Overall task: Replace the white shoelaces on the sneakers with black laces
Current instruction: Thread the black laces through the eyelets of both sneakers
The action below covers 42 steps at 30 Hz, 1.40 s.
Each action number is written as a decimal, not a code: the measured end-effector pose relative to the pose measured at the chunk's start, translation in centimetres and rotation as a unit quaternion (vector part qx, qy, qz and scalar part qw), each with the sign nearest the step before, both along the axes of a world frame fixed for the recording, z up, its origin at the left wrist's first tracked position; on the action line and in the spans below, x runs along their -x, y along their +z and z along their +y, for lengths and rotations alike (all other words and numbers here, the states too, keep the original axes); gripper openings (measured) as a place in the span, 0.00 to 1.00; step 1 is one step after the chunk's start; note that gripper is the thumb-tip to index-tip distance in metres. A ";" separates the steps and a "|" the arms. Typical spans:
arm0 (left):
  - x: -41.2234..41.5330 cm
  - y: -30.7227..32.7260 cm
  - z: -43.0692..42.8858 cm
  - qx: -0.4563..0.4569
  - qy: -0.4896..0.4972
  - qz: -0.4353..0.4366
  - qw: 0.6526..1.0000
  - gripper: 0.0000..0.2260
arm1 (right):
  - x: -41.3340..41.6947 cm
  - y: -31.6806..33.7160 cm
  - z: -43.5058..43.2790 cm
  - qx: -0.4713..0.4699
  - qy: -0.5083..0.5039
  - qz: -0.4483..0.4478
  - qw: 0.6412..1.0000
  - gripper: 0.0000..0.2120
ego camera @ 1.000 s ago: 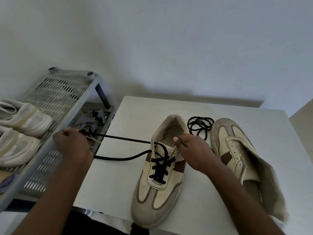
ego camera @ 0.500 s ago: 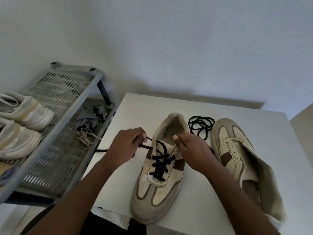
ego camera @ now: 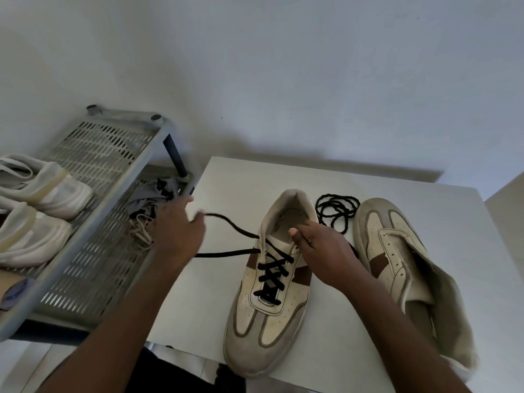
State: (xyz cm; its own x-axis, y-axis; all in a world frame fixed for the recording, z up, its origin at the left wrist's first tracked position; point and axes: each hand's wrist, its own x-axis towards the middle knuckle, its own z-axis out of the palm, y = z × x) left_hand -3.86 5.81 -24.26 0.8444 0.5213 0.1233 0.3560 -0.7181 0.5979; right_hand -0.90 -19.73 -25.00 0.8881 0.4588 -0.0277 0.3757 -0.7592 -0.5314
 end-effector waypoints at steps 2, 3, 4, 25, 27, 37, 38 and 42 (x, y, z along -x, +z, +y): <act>0.4 0.1 -1.6 0.016 -0.175 0.019 0.984 0.16 | 0.0 -0.1 0.0 -0.001 0.002 -0.006 1.000 0.19; 0.7 0.1 -2.7 0.034 -0.250 0.038 0.967 0.16 | 0.0 -0.1 0.0 -0.002 0.002 -0.007 1.000 0.19; 0.9 0.0 -3.5 0.034 -0.302 0.049 0.951 0.15 | 0.0 -0.1 0.0 -0.004 0.002 -0.007 1.000 0.18; 1.5 0.9 -1.6 -0.160 -0.202 -0.129 0.958 0.16 | -0.1 0.5 0.0 -0.020 -0.007 0.020 1.000 0.17; 2.2 1.3 -2.4 -0.037 -0.311 -0.053 0.948 0.12 | 0.0 0.8 -0.2 -0.040 -0.018 0.031 0.999 0.17; 2.9 1.0 -2.1 0.016 -0.322 0.183 0.929 0.11 | 0.1 1.5 -0.3 -0.018 -0.036 0.041 0.998 0.16; 3.0 1.8 -1.8 0.075 -0.296 0.164 0.938 0.12 | 0.1 1.5 -0.2 -0.010 -0.041 0.038 0.998 0.16; 3.0 4.0 -2.9 0.216 -0.205 -0.004 0.954 0.10 | 0.8 2.5 0.7 -0.062 -0.034 -0.044 0.997 0.14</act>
